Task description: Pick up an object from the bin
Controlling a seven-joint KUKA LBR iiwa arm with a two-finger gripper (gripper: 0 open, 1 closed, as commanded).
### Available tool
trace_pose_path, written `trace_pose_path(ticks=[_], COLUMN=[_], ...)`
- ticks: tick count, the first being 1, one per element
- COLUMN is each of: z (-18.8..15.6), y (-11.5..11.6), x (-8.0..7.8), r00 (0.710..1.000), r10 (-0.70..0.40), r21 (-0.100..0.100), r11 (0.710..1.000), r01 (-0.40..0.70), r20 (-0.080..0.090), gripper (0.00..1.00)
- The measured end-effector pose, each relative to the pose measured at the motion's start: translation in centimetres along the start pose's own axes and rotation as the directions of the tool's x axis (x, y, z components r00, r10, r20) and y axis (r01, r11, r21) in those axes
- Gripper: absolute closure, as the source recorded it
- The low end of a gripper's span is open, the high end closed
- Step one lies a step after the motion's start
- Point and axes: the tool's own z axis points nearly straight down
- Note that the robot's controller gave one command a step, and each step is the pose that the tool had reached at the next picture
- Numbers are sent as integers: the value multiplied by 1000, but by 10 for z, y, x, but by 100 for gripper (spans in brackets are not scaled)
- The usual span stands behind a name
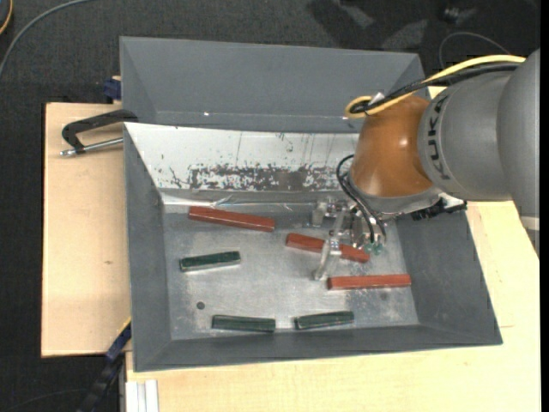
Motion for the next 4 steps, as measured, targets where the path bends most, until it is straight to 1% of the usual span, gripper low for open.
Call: trace_pose_path(ticks=[1,2,3,4], z=[-36,-43,-3,-4], y=[12,-3,4,5], x=[5,2,13,12], r00=[999,984,947,948], r10=[53,179,320,319], r21=[-2,-3,-1,-2], r11=[999,984,947,948], r01=[-53,-179,-320,-319], r20=[14,13,1,5], gripper=[0,0,0,0])
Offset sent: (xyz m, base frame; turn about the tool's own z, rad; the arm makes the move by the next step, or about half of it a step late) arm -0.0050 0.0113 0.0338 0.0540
